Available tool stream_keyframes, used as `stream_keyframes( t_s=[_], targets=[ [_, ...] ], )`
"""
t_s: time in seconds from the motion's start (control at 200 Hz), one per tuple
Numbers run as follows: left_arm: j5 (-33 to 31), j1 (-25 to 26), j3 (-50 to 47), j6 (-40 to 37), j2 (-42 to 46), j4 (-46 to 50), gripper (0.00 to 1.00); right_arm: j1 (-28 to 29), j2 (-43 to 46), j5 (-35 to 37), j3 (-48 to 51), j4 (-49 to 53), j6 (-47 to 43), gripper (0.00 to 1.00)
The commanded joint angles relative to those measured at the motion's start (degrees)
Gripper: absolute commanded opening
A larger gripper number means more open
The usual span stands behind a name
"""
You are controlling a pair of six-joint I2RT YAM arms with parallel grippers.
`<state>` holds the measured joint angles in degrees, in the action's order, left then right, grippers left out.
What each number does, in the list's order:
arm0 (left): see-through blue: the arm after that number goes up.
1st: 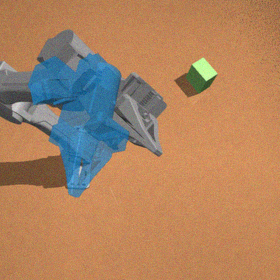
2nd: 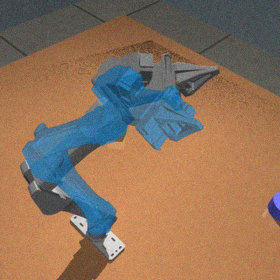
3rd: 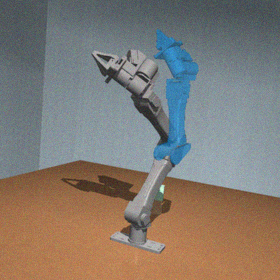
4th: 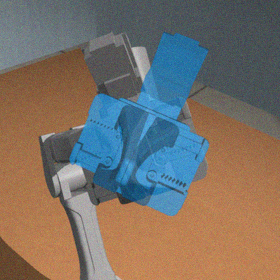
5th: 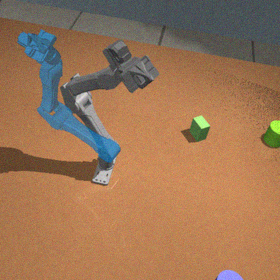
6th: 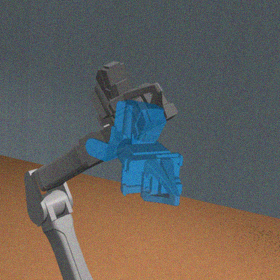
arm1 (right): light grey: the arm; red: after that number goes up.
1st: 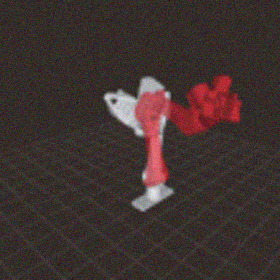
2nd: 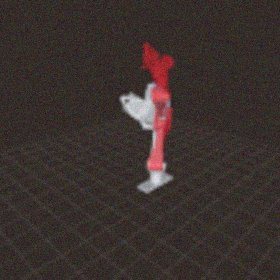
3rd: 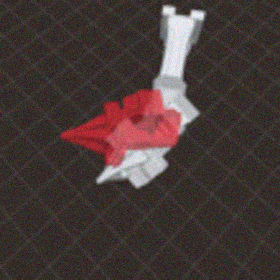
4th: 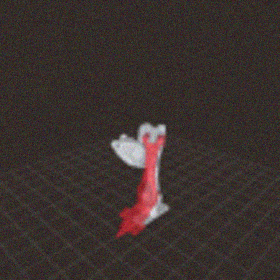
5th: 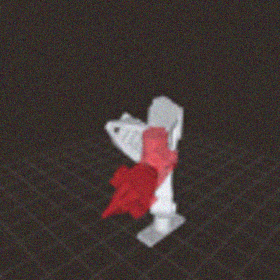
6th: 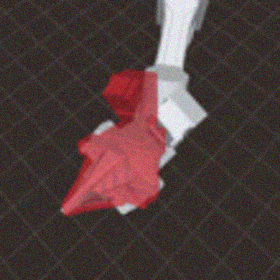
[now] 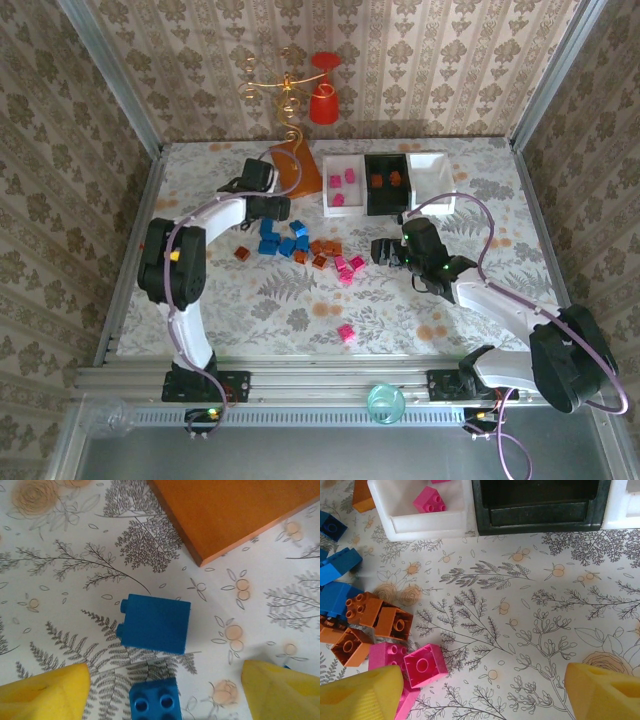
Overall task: Sort the legos into containers by color
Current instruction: Pick up the lego from the top-left of the table.
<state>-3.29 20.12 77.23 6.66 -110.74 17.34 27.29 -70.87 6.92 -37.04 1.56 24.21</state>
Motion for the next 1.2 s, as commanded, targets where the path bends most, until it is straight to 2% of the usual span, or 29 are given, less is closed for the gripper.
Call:
stream_keyframes(
  t_s=[0.0,0.135,0.325,0.67,0.865,1.025,1.11,1.195],
  targets=[
    [-0.6,-1.0,4.3,-2.4,-3.6,4.1,0.81,0.3,1.8,1.5,-0.2,1.0,-0.7,0.86],
    [0.8,-2.0,8.0,-2.6,-8.3,5.9,0.79,0.3,2.3,1.7,0.4,1.1,-0.6,0.86],
    [4.1,-2.3,10.6,-2.7,-11.6,6.2,0.67,0.3,2.3,1.7,1.3,0.7,0.2,0.86],
    [4.3,-2.3,15.2,-3.9,-15.1,7.3,0.58,0.3,3.6,2.0,2.0,1.5,0.8,0.86],
    [5.0,-1.7,14.6,-3.1,-12.2,7.0,0.44,0.1,5.1,4.4,1.8,3.4,-0.6,0.87],
    [3.8,3.1,7.0,-1.7,-0.3,-1.9,0.39,-3.8,8.3,6.9,0.5,6.1,-2.6,0.88],
    [2.9,8.5,3.4,-1.0,5.0,-8.7,0.38,-8.0,10.6,6.3,0.5,6.1,-2.4,0.88],
    [3.3,13.4,2.9,-0.8,6.5,-13.7,0.37,-12.1,13.1,5.9,1.1,5.7,-1.5,0.88]
  ],
)
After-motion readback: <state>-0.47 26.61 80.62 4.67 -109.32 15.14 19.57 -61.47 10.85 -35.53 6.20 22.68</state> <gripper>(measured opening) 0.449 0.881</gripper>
